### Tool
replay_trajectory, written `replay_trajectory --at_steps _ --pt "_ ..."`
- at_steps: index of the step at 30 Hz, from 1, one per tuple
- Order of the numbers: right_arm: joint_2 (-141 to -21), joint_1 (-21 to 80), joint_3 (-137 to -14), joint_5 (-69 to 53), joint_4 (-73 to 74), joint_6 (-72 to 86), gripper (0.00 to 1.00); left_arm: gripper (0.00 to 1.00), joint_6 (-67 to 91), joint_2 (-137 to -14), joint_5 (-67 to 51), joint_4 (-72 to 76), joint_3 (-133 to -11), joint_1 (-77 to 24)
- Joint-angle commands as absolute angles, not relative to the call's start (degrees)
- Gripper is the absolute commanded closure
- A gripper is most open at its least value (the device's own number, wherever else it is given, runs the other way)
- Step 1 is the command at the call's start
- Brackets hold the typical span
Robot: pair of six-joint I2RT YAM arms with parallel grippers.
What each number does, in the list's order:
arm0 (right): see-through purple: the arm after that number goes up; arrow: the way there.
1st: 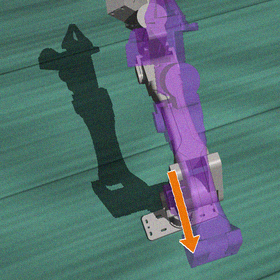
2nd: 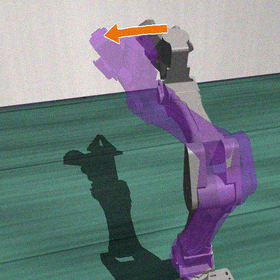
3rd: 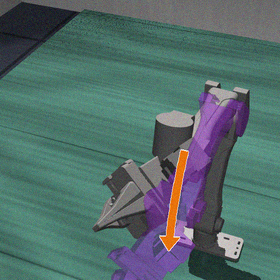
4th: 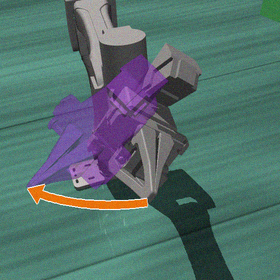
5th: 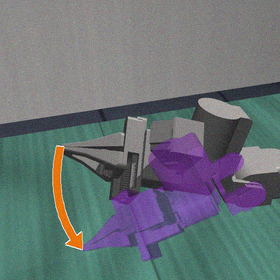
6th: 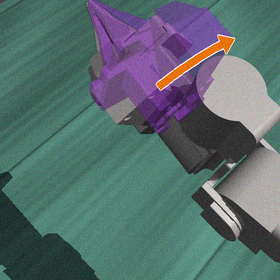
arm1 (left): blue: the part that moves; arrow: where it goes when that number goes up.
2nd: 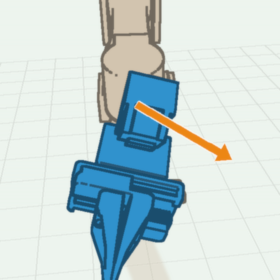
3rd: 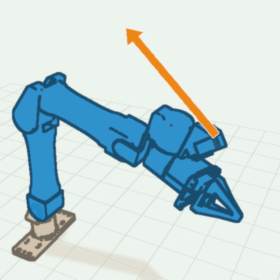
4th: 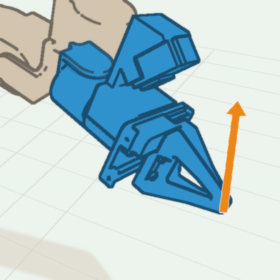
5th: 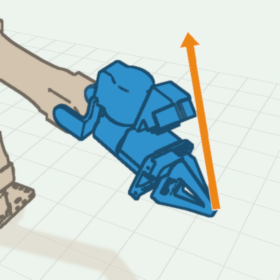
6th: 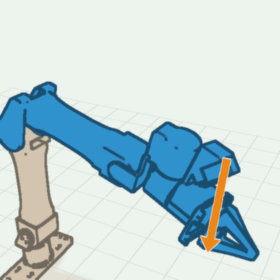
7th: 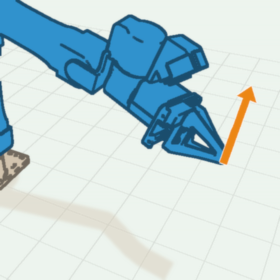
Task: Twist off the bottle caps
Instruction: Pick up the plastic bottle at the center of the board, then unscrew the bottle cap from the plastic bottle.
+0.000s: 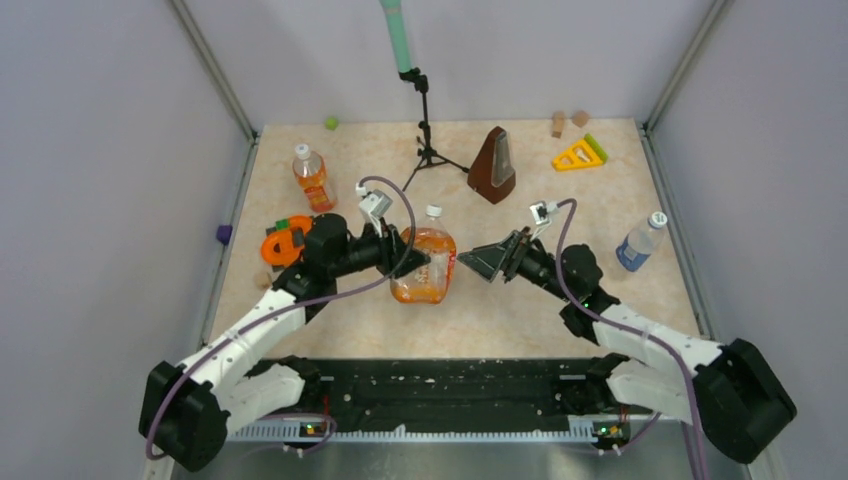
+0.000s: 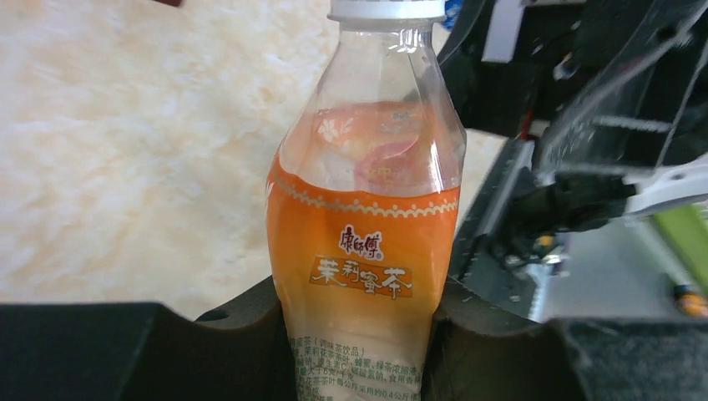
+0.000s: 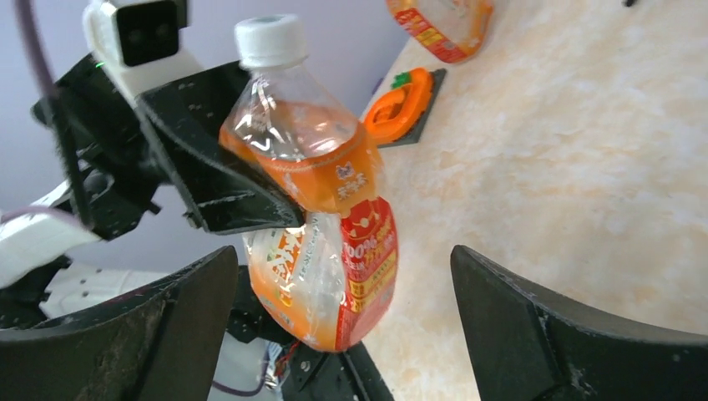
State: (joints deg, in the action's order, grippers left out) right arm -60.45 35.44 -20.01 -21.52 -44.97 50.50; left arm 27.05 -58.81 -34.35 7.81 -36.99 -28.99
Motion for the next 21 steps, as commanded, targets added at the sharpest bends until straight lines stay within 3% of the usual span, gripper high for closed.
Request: replay_trajectory --at_steps 1,6,12,17,20,21 --pt "-54.6 34.8 -26.9 -12.8 -25.6 46.5 0.02 1.0 10.5 -53.4 -26.8 0.4 -38.1 -30.4" --pt "-54.4 34.5 -35.1 -12.5 -12.5 46.9 0.01 1.0 -1.8 -51.1 -17.5 -6.3 -38.4 -34.2" --pt "-58.4 34.4 -41.3 -20.6 -8.1 46.2 0.02 1.0 -10.6 -54.0 -11.1 -13.4 -42.5 -40.5" --pt "-62.5 34.4 -46.4 -27.5 -0.9 42.8 0.22 1.0 -18.8 -55.0 -4.5 -15.5 -43.4 -46.5" --pt "-63.7 34.4 -46.1 -32.1 -2.0 43.8 0.31 1.0 -22.4 -54.9 -4.3 -15.7 -43.3 -48.0" --pt "-63.8 34.4 -45.1 -33.5 -4.2 45.3 0.38 1.0 -23.3 -54.7 -3.0 -15.7 -43.2 -48.6"
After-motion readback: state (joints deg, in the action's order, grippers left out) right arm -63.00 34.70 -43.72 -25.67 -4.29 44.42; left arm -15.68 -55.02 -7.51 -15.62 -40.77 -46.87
